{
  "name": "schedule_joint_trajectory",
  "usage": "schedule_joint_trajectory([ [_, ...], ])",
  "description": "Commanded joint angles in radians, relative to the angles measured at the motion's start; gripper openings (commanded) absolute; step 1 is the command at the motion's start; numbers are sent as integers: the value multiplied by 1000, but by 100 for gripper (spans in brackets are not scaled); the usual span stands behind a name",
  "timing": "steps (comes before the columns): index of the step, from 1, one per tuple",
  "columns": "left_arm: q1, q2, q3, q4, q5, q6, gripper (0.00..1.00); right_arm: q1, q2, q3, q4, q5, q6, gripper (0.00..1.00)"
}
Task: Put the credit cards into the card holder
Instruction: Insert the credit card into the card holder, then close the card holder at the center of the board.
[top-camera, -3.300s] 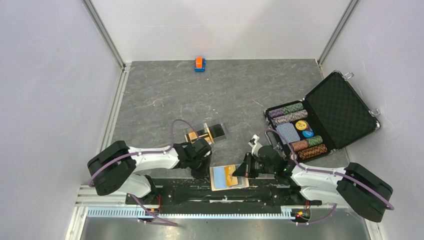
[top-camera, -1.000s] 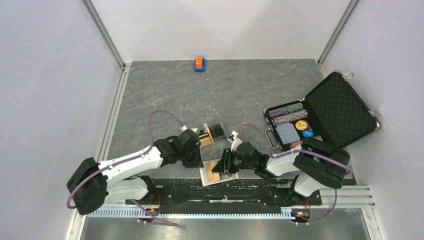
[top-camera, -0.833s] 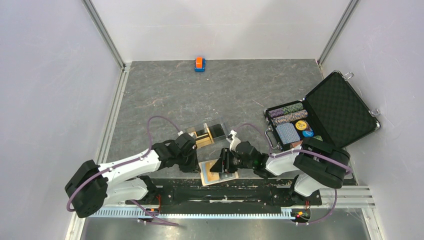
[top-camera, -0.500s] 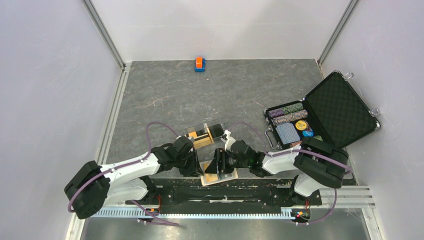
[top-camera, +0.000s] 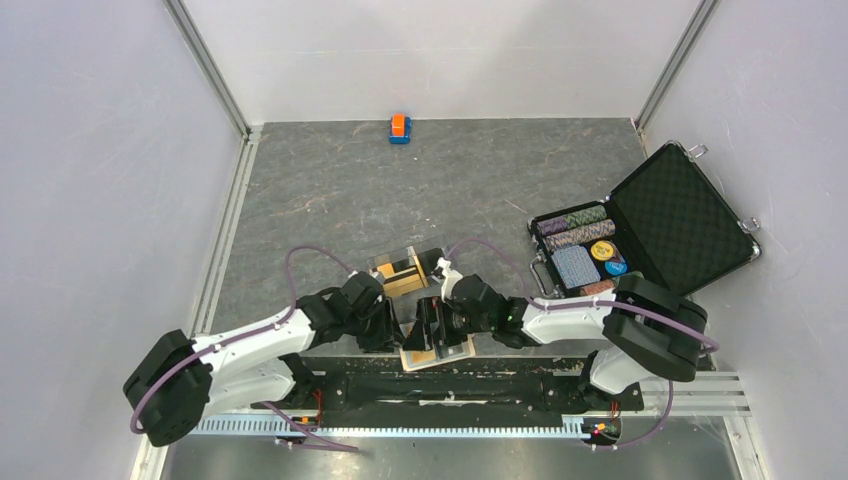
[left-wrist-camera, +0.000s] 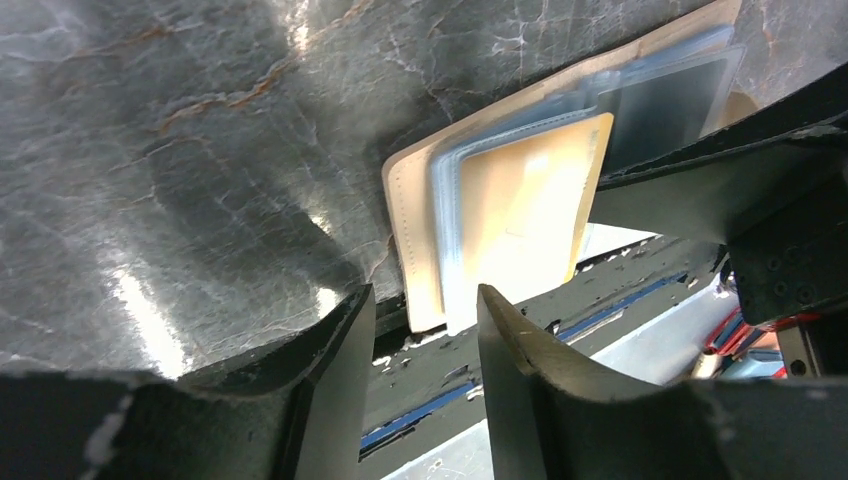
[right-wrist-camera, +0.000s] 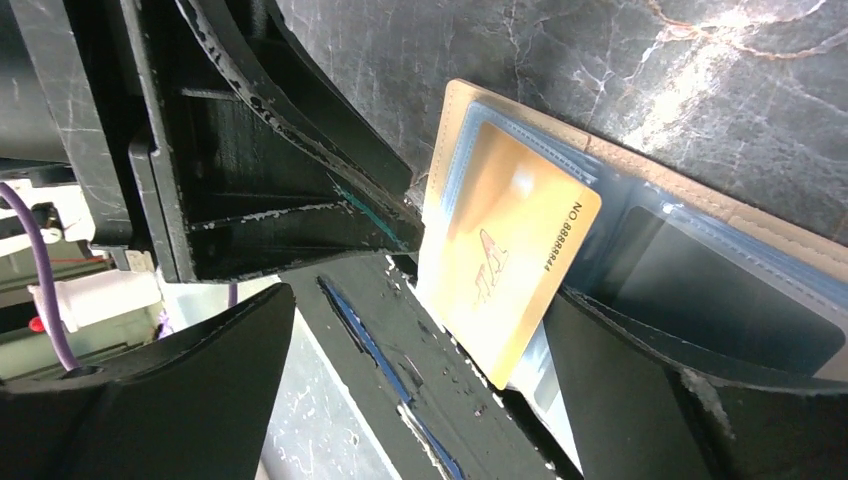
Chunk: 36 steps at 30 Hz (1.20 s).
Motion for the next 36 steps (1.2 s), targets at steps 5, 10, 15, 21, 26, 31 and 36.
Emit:
schedule_joint_trajectory([
  [5,4,-37,75,-148,-71,45,56,9,-49,88,-277,54,-114,98],
  [10,11,-18,21,-29,-7,-4,58,9,-68,119,-345,81,-146,98],
  [15,22,10,-26,64,25,-39,58,9,-89,143,-386,83,-159,98],
  [21,36,69,-50,176,53,-57,59,10,-103,139,-401,81,-168,97],
  [26,44,136,-35,255,77,-49,58,9,-144,127,-401,95,-167,98],
  [31,45,116,-8,283,99,-33,52,1,-199,94,-426,137,-166,98],
  [36,45,75,-1,325,137,-23,45,-28,-207,53,-426,143,-182,89],
])
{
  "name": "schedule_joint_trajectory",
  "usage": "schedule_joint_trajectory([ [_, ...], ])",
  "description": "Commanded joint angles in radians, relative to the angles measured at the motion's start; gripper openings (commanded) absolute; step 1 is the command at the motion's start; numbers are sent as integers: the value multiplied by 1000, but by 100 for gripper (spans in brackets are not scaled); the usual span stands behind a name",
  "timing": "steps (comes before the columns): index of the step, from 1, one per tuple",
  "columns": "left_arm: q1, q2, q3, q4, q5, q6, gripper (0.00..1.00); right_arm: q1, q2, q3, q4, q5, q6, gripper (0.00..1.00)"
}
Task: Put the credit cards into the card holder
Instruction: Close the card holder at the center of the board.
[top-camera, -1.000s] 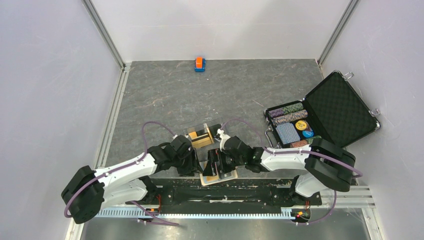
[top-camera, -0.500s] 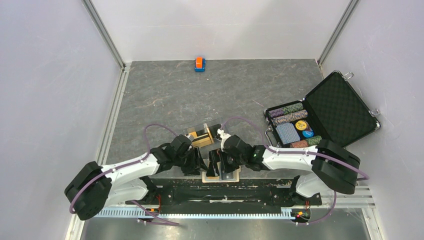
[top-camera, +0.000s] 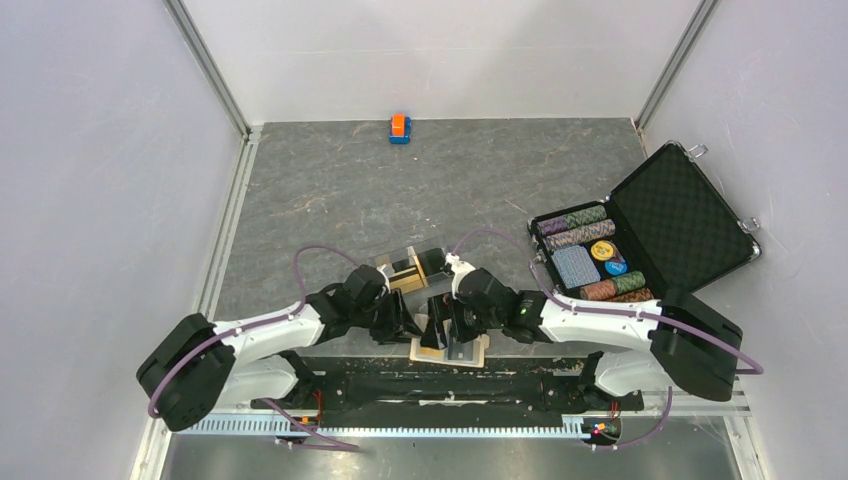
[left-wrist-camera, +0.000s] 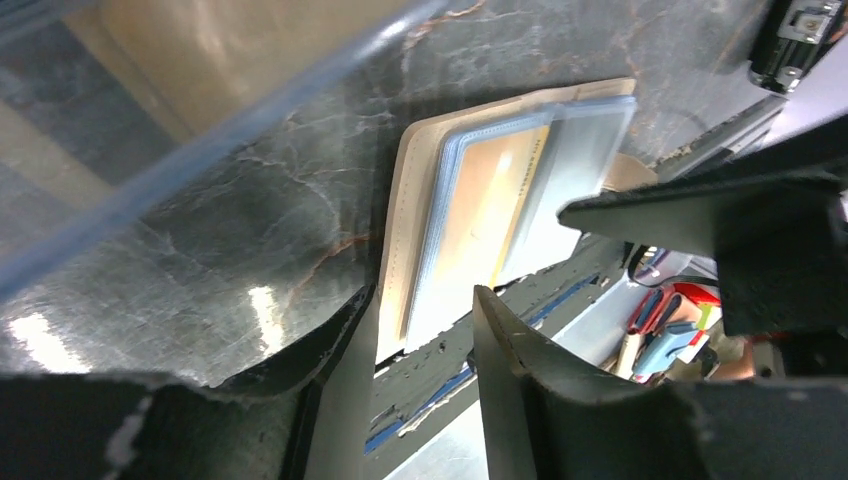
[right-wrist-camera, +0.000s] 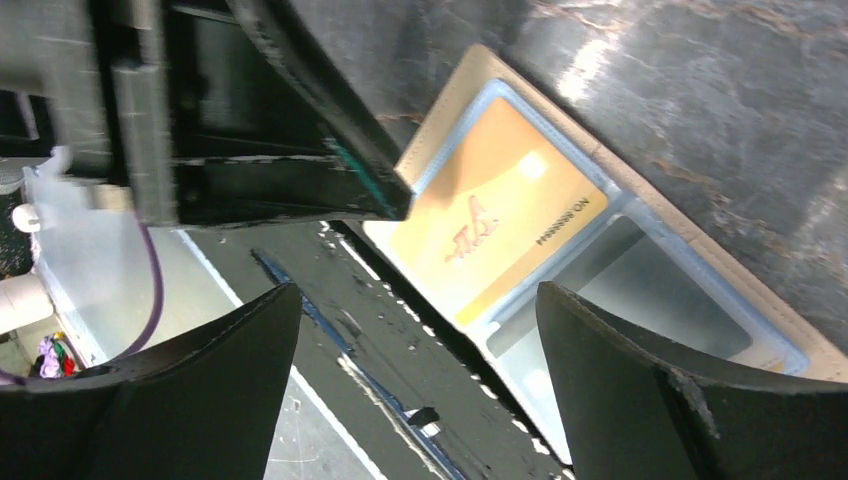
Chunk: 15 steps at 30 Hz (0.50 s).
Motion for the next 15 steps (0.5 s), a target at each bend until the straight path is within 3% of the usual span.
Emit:
schedule_joint_trajectory([
  [1,6,-30,18,95,49,15,44,-28,-16,-47,-10,42,-32,87],
  [10,5,49,19,284,202,12,41,-63,25,-122,27,45,-73,60],
  [12,5,72,38,265,213,33,42,-64,36,-126,43,42,-72,58],
  [15,5,61,90,75,121,87,45,-65,43,-123,42,45,-80,57],
])
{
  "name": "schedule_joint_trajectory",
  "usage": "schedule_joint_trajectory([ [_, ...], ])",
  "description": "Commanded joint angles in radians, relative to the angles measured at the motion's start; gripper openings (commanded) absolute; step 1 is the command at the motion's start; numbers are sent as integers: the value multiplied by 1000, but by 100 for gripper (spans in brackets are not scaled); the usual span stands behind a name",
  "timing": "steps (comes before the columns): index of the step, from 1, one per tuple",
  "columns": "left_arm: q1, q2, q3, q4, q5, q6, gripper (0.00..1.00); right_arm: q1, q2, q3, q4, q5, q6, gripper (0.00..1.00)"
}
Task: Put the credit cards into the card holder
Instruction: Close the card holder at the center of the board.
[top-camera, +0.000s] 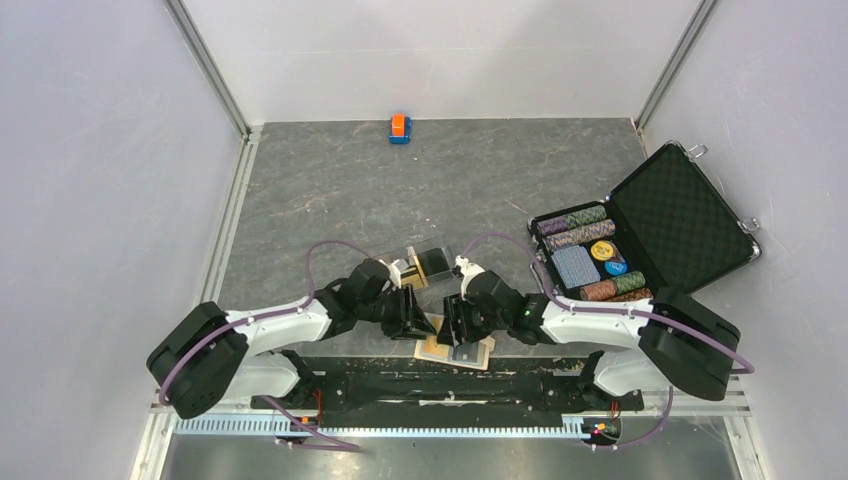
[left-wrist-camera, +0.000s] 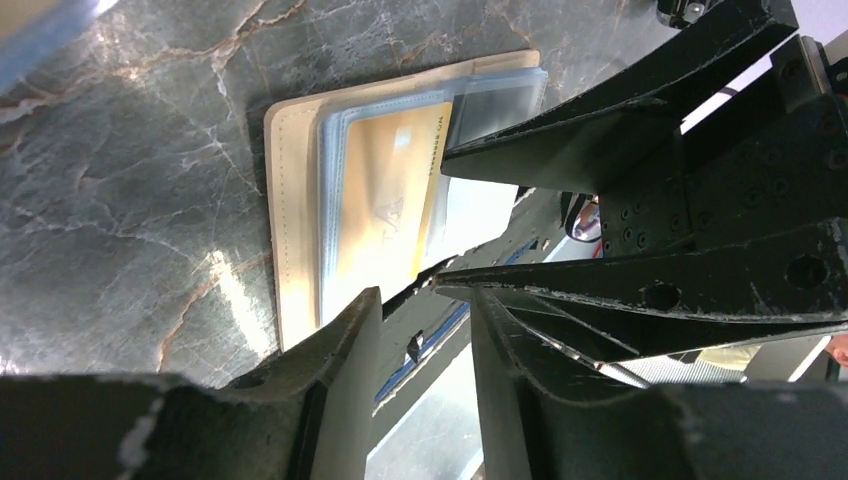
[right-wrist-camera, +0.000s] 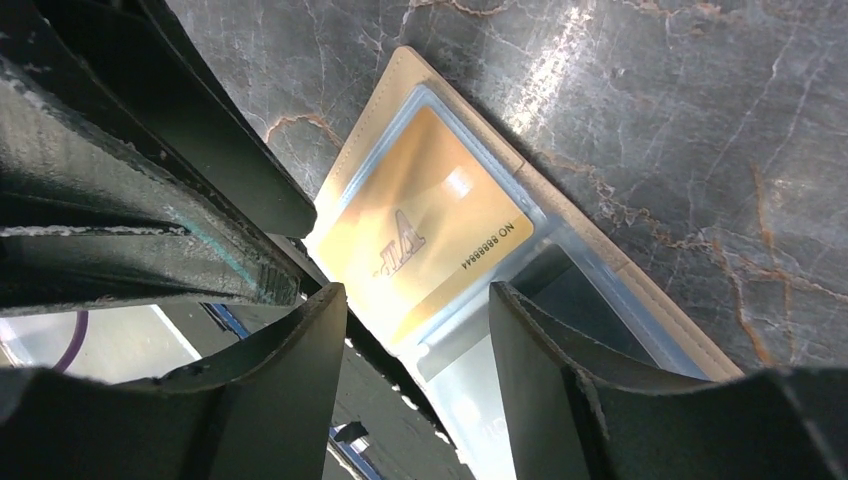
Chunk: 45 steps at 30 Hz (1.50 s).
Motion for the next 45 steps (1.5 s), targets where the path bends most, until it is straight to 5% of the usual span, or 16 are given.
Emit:
schedule_joint_trajectory([
  [1,5,-21,92,-196,-87,99,49,-3,29,-20,-22,28,-37,58],
  [7,6,-94,65,-362,-213,97,58,-2,62,-30,0,-10,-62,57],
  [24,5,-74,-116,-23,-117,-83,58,69,141,-98,306,-227,33,56],
  [32,5,-215,-126,86,-46,-136,45,68,144,-100,324,-229,48,58],
  [39,5,-122,-102,66,-20,-85,30,68,149,-75,339,-233,50,60],
  [43,5,-62,-41,-44,-39,-8,3,68,140,-55,326,-227,47,64],
  [45,5,-61,6,-150,-75,38,2,68,133,-33,288,-213,28,66],
])
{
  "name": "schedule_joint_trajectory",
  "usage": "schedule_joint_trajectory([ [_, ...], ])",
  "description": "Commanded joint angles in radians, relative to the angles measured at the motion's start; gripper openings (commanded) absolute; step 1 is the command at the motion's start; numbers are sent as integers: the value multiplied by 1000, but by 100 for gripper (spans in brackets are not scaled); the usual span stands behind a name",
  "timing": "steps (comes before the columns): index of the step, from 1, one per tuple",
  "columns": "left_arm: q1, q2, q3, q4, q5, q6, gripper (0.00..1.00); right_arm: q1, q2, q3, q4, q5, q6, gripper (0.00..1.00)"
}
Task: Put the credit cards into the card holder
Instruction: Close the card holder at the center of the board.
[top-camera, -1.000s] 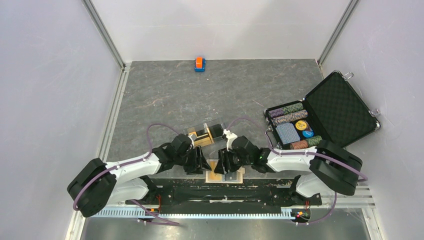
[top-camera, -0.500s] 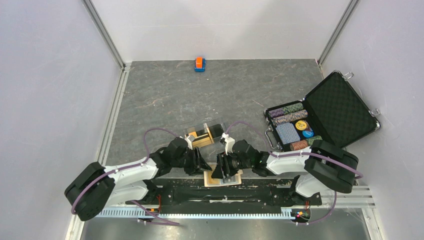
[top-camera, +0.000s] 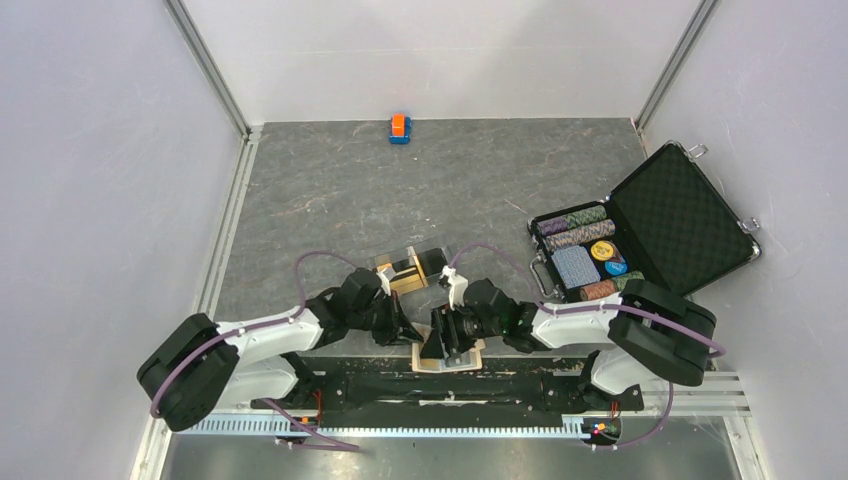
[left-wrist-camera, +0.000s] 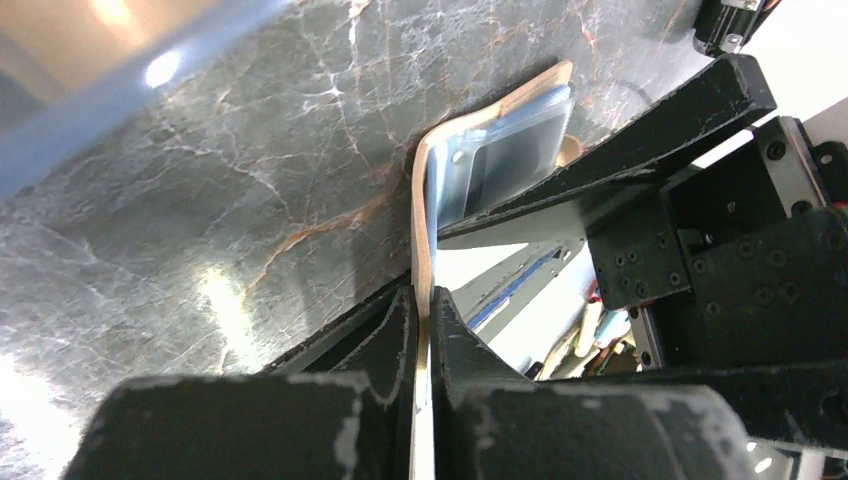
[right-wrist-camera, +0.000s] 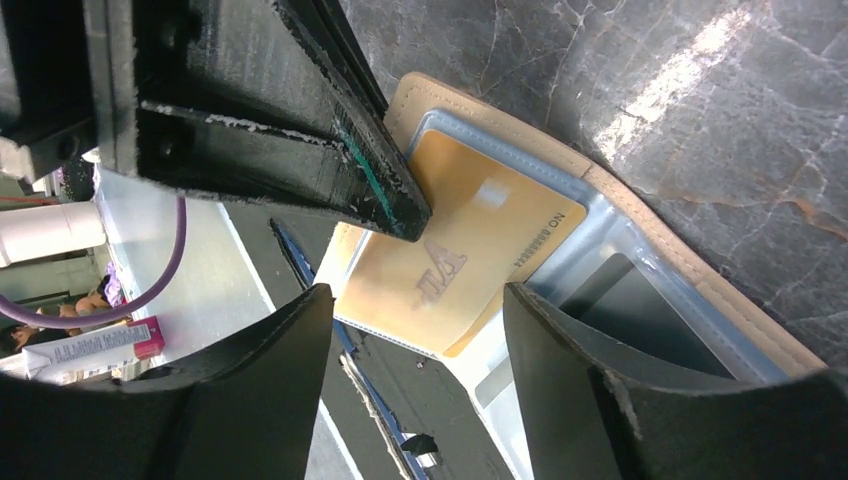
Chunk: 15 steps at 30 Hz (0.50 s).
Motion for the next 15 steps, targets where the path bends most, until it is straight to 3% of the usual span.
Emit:
schedule_joint_trajectory([
  [1,-5,9,131,-197,-51,129,2,19,2,59,-112,10,-31,68],
  [6,12,-22,291,-489,-172,274,2,19,-23,139,-331,135,-112,77],
  [15,41,29,467,-771,-240,437,2,18,-1,175,-409,205,-142,82],
])
